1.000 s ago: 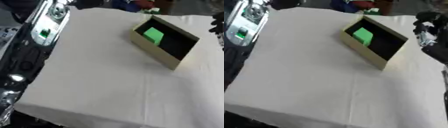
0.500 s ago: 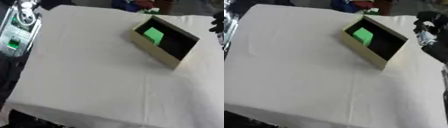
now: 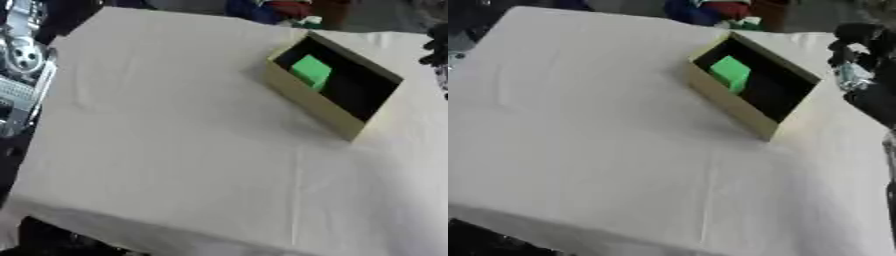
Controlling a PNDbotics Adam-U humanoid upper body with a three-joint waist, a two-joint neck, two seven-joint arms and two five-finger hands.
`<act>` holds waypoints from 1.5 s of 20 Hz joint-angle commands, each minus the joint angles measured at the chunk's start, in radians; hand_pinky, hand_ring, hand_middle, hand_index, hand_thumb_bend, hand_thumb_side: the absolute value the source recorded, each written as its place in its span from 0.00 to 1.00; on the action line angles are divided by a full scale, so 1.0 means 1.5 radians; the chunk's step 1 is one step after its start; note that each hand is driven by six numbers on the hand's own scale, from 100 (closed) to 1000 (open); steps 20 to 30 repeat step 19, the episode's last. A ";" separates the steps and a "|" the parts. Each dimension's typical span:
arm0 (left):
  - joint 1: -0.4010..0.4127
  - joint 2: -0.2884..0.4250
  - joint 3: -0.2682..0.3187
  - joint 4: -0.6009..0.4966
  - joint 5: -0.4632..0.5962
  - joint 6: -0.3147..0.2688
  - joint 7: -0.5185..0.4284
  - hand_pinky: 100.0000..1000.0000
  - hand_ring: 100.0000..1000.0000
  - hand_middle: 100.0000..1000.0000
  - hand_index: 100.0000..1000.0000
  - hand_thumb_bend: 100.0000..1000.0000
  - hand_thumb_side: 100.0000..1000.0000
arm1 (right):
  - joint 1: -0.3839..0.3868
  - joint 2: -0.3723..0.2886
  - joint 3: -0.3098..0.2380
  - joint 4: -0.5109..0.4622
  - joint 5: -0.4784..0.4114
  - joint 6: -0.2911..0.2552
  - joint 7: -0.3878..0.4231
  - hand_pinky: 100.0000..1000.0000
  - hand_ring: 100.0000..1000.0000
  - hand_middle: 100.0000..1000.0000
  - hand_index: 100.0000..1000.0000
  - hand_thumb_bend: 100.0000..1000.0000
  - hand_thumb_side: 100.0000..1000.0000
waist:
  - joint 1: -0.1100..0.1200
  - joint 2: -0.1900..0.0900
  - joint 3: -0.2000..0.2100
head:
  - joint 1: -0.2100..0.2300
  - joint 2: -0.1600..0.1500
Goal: Pick up objects on the table and place them in the box.
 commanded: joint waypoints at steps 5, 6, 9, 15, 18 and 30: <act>0.017 0.013 0.027 -0.017 0.000 0.004 0.021 0.64 0.55 0.52 0.80 0.00 0.52 | -0.007 -0.020 -0.008 -0.015 0.001 0.001 -0.005 0.59 0.85 0.54 0.77 0.00 0.33 | 0.000 -0.008 0.006 | -0.001 0.001; 0.018 0.014 0.027 -0.016 -0.001 0.005 0.021 0.65 0.55 0.53 0.80 0.00 0.52 | -0.007 -0.020 -0.008 -0.015 0.001 0.001 -0.006 0.59 0.85 0.54 0.77 0.00 0.33 | 0.001 -0.008 0.007 | -0.001 0.001; 0.021 0.015 0.029 -0.015 -0.001 0.006 0.022 0.65 0.55 0.53 0.80 0.00 0.52 | -0.007 -0.021 -0.008 -0.014 0.002 0.001 -0.006 0.59 0.85 0.54 0.77 0.00 0.33 | 0.001 -0.009 0.009 | -0.002 0.001; 0.022 0.016 0.030 -0.014 -0.004 0.007 0.021 0.65 0.55 0.53 0.80 0.00 0.52 | -0.007 -0.021 -0.008 -0.014 0.003 0.001 -0.006 0.59 0.85 0.54 0.77 0.00 0.33 | 0.001 -0.010 0.010 | -0.003 0.000; 0.023 0.016 0.031 -0.014 -0.006 0.007 0.021 0.65 0.55 0.53 0.80 0.00 0.52 | -0.008 -0.022 -0.008 -0.014 0.003 0.001 -0.006 0.59 0.85 0.54 0.77 0.00 0.33 | 0.001 -0.010 0.011 | -0.004 0.000; 0.023 0.016 0.031 -0.014 -0.007 0.007 0.021 0.65 0.56 0.53 0.80 0.00 0.52 | -0.007 -0.022 -0.008 -0.014 0.003 0.001 -0.006 0.59 0.85 0.54 0.77 0.00 0.33 | 0.001 -0.011 0.011 | -0.004 0.000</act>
